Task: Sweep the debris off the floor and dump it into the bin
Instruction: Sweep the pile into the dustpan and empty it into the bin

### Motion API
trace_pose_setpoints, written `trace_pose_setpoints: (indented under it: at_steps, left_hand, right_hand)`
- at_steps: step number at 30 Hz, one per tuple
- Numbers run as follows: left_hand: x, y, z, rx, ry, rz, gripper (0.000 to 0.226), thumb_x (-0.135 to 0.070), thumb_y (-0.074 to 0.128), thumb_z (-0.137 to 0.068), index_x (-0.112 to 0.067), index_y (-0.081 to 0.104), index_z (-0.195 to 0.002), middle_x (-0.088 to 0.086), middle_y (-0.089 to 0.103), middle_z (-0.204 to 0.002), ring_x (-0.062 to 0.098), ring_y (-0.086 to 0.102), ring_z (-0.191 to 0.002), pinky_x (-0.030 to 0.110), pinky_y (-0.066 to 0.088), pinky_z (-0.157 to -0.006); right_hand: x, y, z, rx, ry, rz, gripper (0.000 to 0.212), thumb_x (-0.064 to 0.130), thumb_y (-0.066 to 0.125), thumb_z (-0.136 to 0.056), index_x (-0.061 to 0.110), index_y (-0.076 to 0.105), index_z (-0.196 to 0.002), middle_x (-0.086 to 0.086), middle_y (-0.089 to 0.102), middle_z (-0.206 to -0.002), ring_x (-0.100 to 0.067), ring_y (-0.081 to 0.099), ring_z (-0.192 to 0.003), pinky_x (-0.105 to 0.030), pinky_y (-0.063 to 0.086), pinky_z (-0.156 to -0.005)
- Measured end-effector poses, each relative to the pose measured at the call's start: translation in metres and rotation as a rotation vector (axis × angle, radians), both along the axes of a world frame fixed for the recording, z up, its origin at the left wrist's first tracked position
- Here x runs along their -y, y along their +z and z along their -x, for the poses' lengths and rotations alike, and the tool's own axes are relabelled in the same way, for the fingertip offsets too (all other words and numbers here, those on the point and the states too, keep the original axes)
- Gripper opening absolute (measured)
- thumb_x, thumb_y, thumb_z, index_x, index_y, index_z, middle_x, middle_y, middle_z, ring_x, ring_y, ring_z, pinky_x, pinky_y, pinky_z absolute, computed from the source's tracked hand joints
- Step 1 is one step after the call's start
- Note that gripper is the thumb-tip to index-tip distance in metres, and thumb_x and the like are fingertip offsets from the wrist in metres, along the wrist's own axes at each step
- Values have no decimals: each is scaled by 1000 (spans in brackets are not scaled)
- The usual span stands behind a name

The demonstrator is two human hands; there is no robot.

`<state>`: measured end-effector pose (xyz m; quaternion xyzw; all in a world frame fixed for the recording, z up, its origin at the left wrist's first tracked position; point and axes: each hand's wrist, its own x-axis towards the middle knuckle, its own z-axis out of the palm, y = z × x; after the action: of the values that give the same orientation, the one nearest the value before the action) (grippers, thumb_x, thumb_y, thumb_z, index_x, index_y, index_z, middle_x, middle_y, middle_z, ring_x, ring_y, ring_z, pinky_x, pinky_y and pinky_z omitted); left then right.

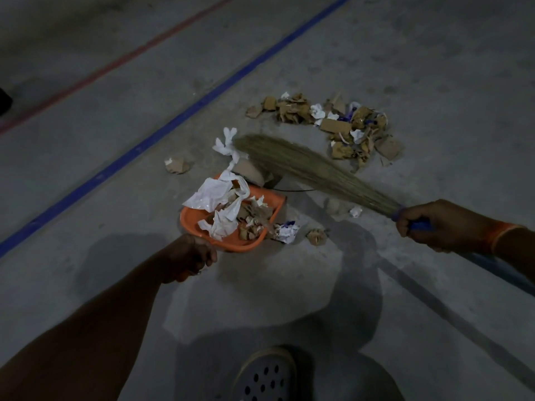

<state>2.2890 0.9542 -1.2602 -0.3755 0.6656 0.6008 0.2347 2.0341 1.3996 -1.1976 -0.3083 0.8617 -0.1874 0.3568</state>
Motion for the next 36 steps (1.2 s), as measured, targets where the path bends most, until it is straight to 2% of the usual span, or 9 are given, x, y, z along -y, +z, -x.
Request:
trace_pose_setpoints:
  at_steps: [6,10,14,17,21,25,29,32,36]
  left_hand:
    - [6,-8,-5,-59,12,-47,21,8,44,-84,5,62,-74,11,50,-54,13,40,-38,18,33,-38]
    - [7,-11,-20,-61,25,-67,19,-4,53,-90,3,63,-74,9,50,-53,12,38,-39,16,30,-37]
    - [22,-22,-33,-33,70,-51,27,4,46,-94,3,63,-73,11,47,-57,14,37,-40,17,32,-42]
    - [31,-19,-29,3,58,-34,27,2,48,-95,2,64,-74,12,51,-59,14,38,-41,18,34,-41]
    - [44,-8,-16,43,0,-2,23,-7,57,-91,-3,68,-72,9,48,-54,14,38,-38,17,31,-40]
    - [43,3,-4,57,-9,4,22,-3,52,-95,0,64,-76,5,50,-49,11,39,-35,17,31,-35]
    - [31,3,-4,33,9,3,19,-1,49,-97,4,60,-82,4,50,-48,9,38,-33,16,30,-31]
    - [25,2,-6,-3,42,-12,22,2,45,-98,5,60,-82,4,50,-48,8,38,-33,15,30,-32]
    - [16,2,-8,-25,71,-1,21,6,44,-96,6,59,-83,3,49,-42,7,37,-30,15,28,-30]
  right_hand:
    - [31,-7,19,-51,-42,33,21,4,59,-90,24,66,-85,-14,63,-64,-17,55,-42,-30,50,-46]
    - [56,-21,33,-72,-41,42,20,2,58,-90,21,66,-87,-8,61,-60,-16,55,-41,-27,48,-43]
    - [78,-33,43,-116,81,-43,20,2,58,-87,21,63,-84,-10,63,-65,-15,57,-40,-26,49,-42]
    - [85,-38,43,-138,179,-98,20,4,58,-85,23,62,-81,-12,65,-66,-15,57,-40,-24,49,-41]
    - [81,-40,35,-157,295,-132,17,8,58,-86,24,60,-82,-5,63,-67,-12,57,-40,-17,46,-41]
    - [70,-41,22,-156,404,-150,20,11,58,-86,30,59,-79,-1,66,-72,-7,60,-47,-11,44,-46]
    - [52,-46,10,-186,422,-94,21,9,60,-83,30,60,-80,16,61,-74,8,60,-65,-1,37,-61]
    - [36,-54,2,-212,449,-62,20,14,61,-81,34,59,-79,22,59,-82,10,57,-77,-2,34,-70]
    - [14,-62,-16,-198,462,-49,17,21,58,-77,37,58,-79,22,58,-85,9,55,-76,-5,37,-71]
